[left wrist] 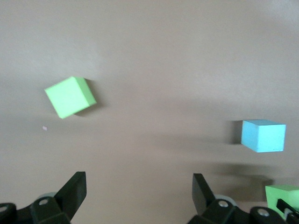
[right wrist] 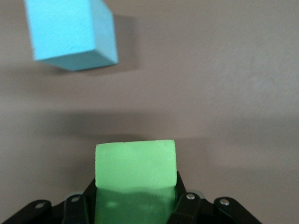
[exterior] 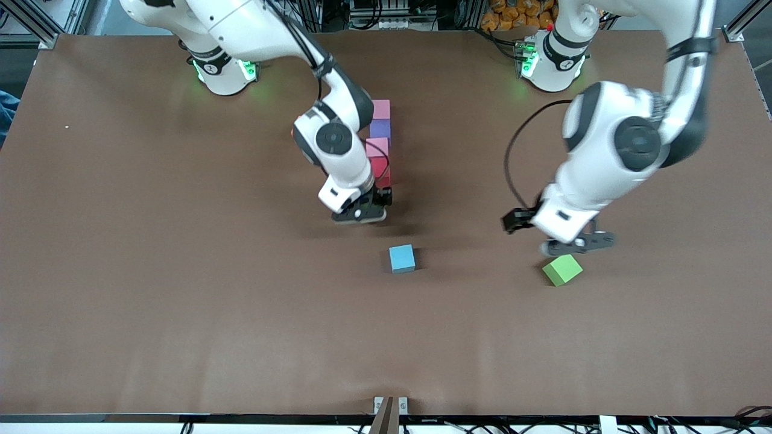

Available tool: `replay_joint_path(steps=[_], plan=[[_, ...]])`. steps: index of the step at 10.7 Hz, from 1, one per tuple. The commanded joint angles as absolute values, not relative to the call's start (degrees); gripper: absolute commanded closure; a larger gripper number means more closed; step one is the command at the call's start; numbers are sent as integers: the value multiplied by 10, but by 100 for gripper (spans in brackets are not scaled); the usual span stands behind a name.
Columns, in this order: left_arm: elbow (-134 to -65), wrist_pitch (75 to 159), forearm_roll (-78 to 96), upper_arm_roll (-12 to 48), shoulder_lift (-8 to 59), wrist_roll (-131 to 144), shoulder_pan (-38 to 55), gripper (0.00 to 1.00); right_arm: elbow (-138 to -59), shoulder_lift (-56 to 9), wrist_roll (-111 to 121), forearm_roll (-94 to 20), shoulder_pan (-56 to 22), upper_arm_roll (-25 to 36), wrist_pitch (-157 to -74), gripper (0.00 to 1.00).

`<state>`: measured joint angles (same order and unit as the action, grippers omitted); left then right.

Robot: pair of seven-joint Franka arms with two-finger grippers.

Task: Arrange blocks into number 1

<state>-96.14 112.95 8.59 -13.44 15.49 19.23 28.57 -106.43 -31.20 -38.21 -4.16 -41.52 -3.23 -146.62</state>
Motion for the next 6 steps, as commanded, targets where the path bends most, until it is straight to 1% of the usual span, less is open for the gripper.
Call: replay_joint_path(steps=[1,2,4,5,6], plan=[[-973,1093,74,-132,110,141,251,0,-1143,-252,-420,-32,-441,-19,-1503,100],[-973,1081,74,-133,104,132,240,0,-1144,-252,-448,-10,-463,-5,-1503,100],[-973,1075,74,-133,98,112,227,0,-1144,-257,-525,85,-496,26,-1506,100],[-972,1069,74,-134,93,109,226,0,-1143,-258,-562,132,-495,27,-1518,100],[-972,1068,74,-135,86,109,225,0,-1143,-262,-583,154,-491,27,-1534,100]])
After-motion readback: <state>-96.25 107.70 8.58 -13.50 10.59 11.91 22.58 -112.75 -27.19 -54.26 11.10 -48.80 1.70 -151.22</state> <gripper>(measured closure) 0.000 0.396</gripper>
